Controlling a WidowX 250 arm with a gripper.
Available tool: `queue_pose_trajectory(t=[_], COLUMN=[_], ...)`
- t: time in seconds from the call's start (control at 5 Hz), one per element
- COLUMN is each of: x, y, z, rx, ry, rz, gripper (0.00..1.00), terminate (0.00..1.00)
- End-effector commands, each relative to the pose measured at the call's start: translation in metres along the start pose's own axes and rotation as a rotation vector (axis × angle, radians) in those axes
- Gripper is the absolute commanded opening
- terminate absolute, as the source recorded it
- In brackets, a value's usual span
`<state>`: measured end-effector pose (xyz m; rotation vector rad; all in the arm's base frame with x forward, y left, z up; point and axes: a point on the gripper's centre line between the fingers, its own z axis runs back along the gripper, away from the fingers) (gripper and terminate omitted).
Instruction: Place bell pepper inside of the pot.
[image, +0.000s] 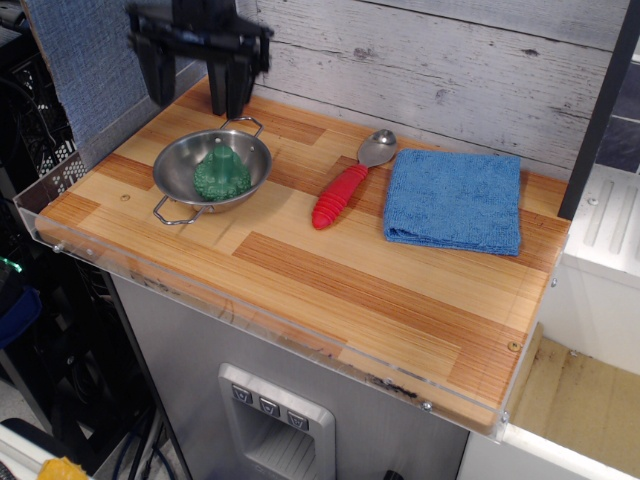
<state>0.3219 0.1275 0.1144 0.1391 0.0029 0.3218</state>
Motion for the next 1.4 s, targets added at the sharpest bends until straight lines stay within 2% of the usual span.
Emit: queue_pose_trajectory(t=[0.0, 0.2, 0.4, 0.6, 0.8, 1.0, 1.2], x=[-0.007, -0.008, -0.009, -0.008, -0.007, -0.007, -0.007], y=[-0.025, -0.049, -0.067, -0.067, -0.056, -0.056, -0.056], z=[0.048, 0.048, 0.048, 0.053, 0.052, 0.052, 0.052], rx=[-0.040, -0.103, -0.129, -0.092, -0.050, -0.050, -0.050], ry=[-0.098, -0.096, -0.095, -0.124, -0.136, -0.136, -0.136], rz=[-0.066, -0.117, -0.178, -0.185, -0.139, -0.139, -0.139], gripper=[1.00, 1.00, 1.00, 1.00, 1.00, 1.00, 1.00], terminate=[0.00, 0.00, 0.00, 0.00, 0.00, 0.00, 1.00])
